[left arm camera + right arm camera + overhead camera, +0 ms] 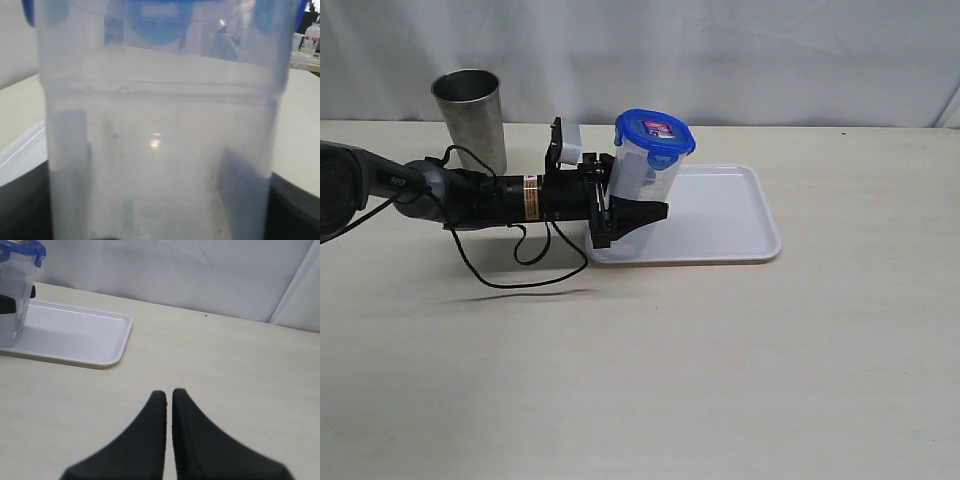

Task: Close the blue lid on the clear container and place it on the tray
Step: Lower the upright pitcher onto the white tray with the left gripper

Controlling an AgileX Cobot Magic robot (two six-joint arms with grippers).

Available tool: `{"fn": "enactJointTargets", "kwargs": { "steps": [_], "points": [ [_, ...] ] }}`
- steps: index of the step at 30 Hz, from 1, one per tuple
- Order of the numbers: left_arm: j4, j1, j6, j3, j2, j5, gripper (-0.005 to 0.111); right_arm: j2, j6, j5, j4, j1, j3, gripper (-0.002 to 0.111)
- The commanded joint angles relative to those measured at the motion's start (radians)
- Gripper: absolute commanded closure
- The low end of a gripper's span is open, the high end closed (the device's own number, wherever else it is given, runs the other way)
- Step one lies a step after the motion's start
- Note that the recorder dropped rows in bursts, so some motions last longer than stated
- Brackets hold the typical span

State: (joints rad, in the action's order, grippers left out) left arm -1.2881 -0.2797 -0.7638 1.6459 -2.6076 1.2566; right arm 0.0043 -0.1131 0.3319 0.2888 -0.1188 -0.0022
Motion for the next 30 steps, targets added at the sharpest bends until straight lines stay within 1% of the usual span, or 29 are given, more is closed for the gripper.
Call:
{"fn": "enactJointTargets", "kwargs": {
  "steps": [1,3,5,10,13,15,21,24,26,30],
  "points": [
    [-0.106,0.002,-0.027,-0.007,-0.018,-0.111,0.107,-0.004,0.001,0.003,0.004,0.001,0.002,0.104],
    [-0.108,0.002,-0.027,-0.007,-0.018,-0.101,0.107,-0.004,0.001,0.003,0.004,0.001,0.002,0.104],
    [-0.089,0.004,-0.017,-0.007,-0.018,-0.037,0.107,-0.004,0.001,0.003,0.004,0.001,0.002,0.104],
    [0.035,0.004,0.033,-0.007,-0.016,-0.035,0.107,-0.004,0.001,0.003,0.004,0.001,0.002,0.104],
    [0.078,0.004,0.035,-0.006,-0.009,-0.035,0.107,-0.004,0.001,0.003,0.004,0.001,0.002,0.104],
    [0.08,0.0,0.035,-0.003,0.004,-0.035,0.107,-0.004,0.001,0.003,0.004,0.001,0.002,0.104],
    [0.084,-0.047,0.035,-0.003,0.067,-0.035,0.107,-0.004,0.001,0.003,0.004,0.001,0.002,0.104],
    [0.12,-0.066,0.038,-0.003,0.083,-0.035,0.107,-0.004,0.001,0.003,0.004,0.001,0.002,0.104],
    [0.154,-0.076,0.042,0.001,0.083,-0.035,0.107,-0.004,0.001,0.003,0.05,0.001,0.002,0.104],
    [0.17,-0.094,0.042,0.008,0.083,-0.035,0.107,-0.004,0.001,0.003,0.124,0.001,0.002,0.104]
  ]
}}
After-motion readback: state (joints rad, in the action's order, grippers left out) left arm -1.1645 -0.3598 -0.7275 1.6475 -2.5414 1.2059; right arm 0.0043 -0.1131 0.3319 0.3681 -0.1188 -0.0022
